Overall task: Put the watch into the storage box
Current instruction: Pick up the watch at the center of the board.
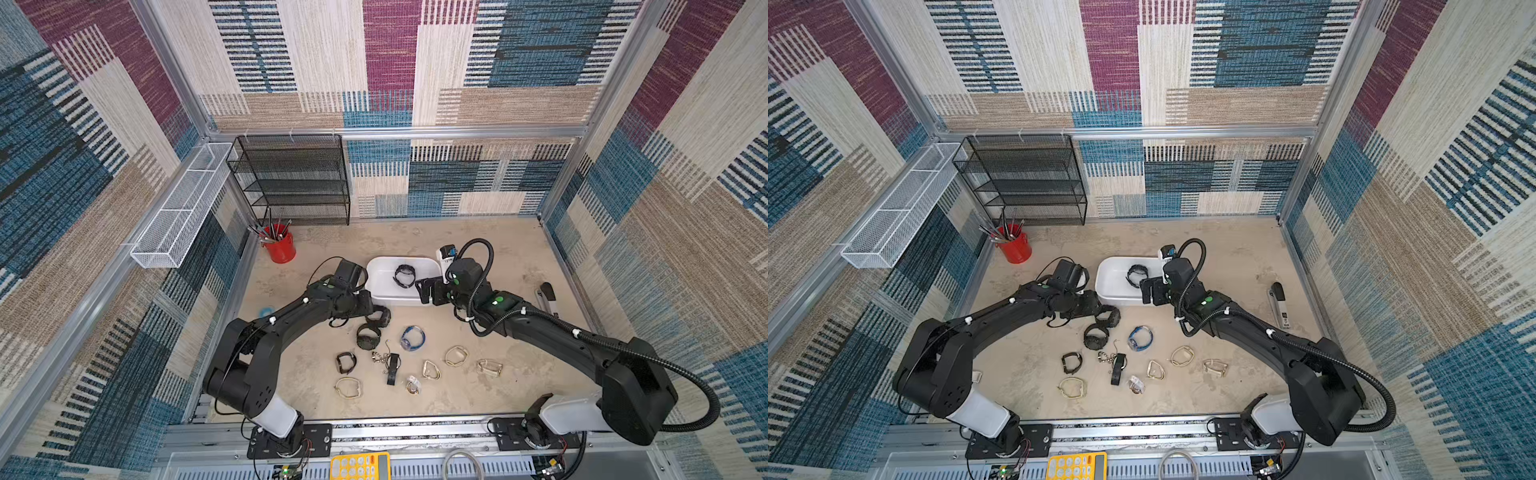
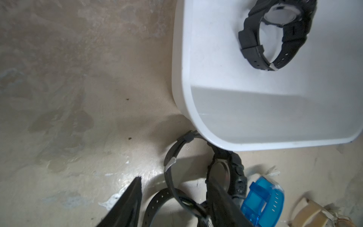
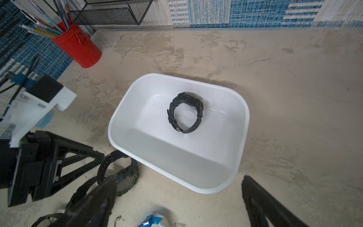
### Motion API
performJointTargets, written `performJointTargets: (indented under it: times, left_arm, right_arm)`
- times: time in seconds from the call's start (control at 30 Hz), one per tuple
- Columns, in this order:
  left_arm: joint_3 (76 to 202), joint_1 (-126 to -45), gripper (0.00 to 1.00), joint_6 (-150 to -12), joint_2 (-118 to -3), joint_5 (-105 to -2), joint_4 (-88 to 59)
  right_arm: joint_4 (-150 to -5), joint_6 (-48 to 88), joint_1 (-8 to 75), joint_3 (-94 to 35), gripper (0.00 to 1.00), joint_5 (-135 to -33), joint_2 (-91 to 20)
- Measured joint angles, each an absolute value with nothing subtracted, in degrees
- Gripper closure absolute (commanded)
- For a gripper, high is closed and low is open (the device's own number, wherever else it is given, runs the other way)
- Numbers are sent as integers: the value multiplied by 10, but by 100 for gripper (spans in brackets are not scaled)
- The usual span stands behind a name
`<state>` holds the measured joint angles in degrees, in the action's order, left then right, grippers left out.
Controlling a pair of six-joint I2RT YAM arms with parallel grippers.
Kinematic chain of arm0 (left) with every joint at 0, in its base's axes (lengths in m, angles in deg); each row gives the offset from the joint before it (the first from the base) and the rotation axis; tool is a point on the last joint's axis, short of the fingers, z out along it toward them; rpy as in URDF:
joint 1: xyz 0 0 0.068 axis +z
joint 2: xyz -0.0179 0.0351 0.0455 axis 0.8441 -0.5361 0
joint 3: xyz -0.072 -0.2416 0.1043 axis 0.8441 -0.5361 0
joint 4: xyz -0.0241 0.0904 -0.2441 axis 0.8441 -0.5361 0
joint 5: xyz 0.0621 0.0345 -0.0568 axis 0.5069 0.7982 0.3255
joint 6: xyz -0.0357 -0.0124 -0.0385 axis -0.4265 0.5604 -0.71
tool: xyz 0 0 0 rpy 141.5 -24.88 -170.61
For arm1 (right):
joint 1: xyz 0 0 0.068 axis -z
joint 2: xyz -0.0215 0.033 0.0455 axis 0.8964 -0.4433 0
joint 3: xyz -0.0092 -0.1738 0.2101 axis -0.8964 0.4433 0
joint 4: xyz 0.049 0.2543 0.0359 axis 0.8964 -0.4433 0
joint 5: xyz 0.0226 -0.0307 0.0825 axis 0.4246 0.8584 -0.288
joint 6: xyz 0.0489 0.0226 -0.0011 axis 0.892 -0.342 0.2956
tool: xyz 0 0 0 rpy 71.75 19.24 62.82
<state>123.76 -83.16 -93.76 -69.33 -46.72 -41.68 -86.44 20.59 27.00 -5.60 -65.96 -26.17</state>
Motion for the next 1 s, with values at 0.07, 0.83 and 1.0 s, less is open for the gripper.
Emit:
performJointTargets:
  times: [0.07,0.83,1.0]
  left_arm:
    - [1245,-836,48,-938,-714,-456,-428]
    - [1294,-853,100,-940,-793,-417,-462]
    - [1290,-853,100,-942,-769,-422,-464]
  right_arm:
    - [-864,206,270,-53,0,-654,-256]
    - [-862,204,270,-41,0,-634,-248]
    - [-859,203,270,-41,1,-635,-254]
